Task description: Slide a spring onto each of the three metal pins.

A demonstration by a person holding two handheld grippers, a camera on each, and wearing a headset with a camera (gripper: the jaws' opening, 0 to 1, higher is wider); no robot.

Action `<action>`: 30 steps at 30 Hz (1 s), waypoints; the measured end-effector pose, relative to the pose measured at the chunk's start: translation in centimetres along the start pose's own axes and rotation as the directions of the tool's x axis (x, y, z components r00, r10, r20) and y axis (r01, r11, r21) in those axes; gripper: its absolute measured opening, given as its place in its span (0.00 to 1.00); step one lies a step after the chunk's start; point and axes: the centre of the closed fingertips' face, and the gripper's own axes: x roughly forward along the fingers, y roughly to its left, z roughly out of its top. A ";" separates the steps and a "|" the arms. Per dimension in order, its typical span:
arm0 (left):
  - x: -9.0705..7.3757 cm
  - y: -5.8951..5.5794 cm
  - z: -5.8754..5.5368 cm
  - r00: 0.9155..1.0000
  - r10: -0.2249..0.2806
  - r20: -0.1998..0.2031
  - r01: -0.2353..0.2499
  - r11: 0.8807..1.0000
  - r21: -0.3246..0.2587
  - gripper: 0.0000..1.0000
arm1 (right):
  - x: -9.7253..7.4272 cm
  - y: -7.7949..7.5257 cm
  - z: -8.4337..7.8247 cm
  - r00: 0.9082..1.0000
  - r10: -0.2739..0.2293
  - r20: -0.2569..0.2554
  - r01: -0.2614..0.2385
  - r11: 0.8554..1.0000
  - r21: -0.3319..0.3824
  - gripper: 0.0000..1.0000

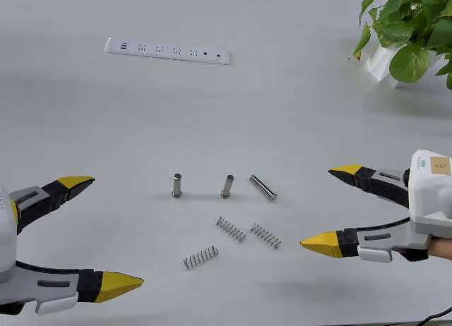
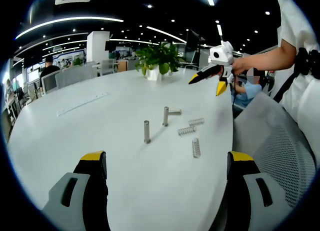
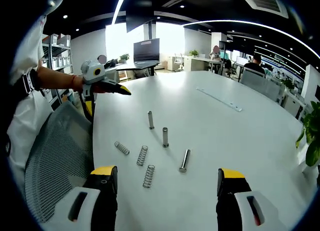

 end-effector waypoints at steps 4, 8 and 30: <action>0.1 -0.1 -0.1 1.000 -0.005 0.000 0.005 1.000 0.000 0.99 | 0.6 -0.4 1.5 1.000 -0.003 0.015 0.004 1.000 -0.021 0.74; 0.1 0.0 -0.1 1.000 -0.005 0.003 0.005 1.000 -0.004 0.99 | 1.6 -1.1 2.4 1.000 0.006 -0.025 -0.006 1.000 0.007 0.65; 0.2 0.5 0.1 0.999 0.006 0.041 -0.004 0.999 -0.035 0.99 | 9.0 -5.2 2.2 0.955 -0.004 -0.295 0.028 0.996 0.079 0.28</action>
